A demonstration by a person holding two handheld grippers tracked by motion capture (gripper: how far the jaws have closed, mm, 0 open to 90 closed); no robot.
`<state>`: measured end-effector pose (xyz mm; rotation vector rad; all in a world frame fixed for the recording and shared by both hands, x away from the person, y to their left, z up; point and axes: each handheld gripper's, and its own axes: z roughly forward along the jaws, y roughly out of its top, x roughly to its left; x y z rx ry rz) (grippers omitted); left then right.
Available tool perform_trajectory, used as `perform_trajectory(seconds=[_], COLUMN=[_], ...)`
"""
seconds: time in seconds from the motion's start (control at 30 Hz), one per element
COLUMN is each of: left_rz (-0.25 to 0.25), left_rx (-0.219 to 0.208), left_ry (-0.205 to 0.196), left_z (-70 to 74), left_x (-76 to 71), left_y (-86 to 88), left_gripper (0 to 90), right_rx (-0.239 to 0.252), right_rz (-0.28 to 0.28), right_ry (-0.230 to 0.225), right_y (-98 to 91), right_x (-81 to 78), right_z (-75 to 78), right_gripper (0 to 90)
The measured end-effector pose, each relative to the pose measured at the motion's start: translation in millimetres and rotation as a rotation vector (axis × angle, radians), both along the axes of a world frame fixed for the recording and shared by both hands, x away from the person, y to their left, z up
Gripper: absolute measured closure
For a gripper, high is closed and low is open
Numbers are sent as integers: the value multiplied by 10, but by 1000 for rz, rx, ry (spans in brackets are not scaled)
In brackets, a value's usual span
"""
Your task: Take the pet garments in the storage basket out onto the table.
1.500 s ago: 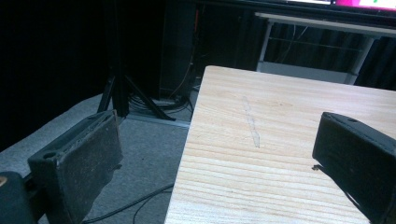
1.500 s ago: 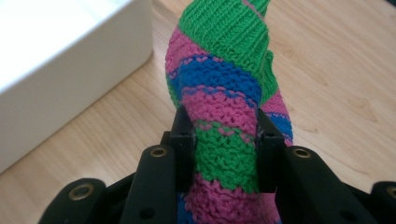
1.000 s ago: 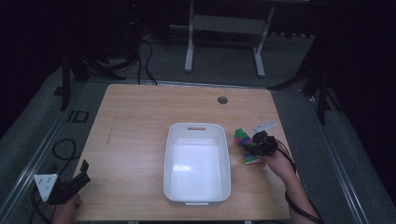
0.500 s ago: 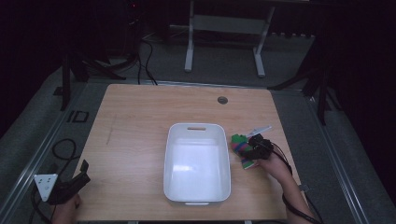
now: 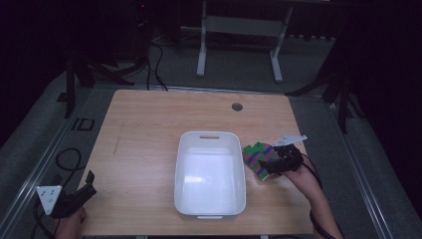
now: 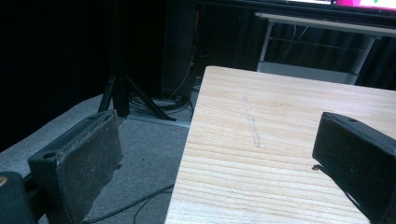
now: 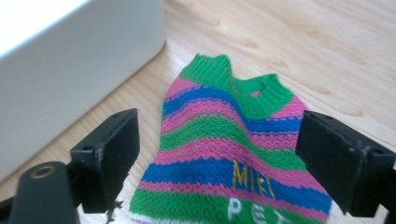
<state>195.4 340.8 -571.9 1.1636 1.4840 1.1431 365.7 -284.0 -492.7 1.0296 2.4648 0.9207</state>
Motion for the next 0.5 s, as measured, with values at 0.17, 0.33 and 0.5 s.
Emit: perform_trajectory(seconds=[0.17,0.33,0.5], left_rz=[1,0,1], left_rx=[-1,-2,-1], left_ry=[0,0,-1], left_z=[0,0,0], left_x=[1,1,0], left_y=[1,1,0], left_gripper=[18,18,18], right_rx=[45,52,83], right_rz=[-19,-53,-101], right_ry=[-17,-18,-59], right_y=[-152,-288,-446], right_x=[-103,-192,-306], right_z=[28,-25,-78], right_gripper=[123,118,120])
